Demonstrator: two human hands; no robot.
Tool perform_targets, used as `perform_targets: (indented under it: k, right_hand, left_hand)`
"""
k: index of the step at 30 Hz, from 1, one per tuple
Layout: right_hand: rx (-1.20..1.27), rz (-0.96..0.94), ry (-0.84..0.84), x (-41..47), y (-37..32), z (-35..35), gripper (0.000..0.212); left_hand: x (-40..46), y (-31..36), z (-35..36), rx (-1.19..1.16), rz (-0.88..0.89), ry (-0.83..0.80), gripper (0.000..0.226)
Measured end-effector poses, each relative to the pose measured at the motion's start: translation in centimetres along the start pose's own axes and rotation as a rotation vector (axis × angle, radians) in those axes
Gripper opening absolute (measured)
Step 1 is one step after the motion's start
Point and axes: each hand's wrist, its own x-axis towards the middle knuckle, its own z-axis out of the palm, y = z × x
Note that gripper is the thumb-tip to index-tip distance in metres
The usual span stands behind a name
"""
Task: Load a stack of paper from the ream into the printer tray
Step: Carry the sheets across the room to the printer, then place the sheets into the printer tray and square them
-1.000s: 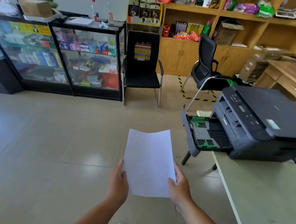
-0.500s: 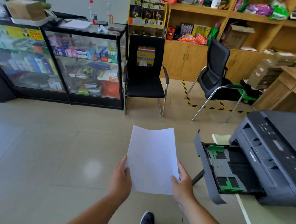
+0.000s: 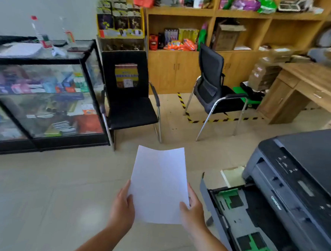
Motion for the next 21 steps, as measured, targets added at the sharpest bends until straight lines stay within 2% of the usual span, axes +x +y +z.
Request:
perform_targets:
  k: [4, 12, 21]
  right_hand:
    - [0.088, 0.074, 0.117, 1.0, -0.3, -3.0, 0.077]
    - [0.163, 0.206, 0.480, 1.2, 1.8, -8.6, 0.075]
    - [0.246, 0.350, 0.835, -1.0, 1.4, -5.7, 0.068]
  left_hand:
    - [3.9, 0.8, 4.3, 0.045, 0.056, -0.138, 0.050]
    - [8.3, 4.7, 12.9, 0.086, 0.238, -0.443, 0.051]
    - [12.7, 6.7, 16.1, 0.121, 0.447, -0.764, 0.048]
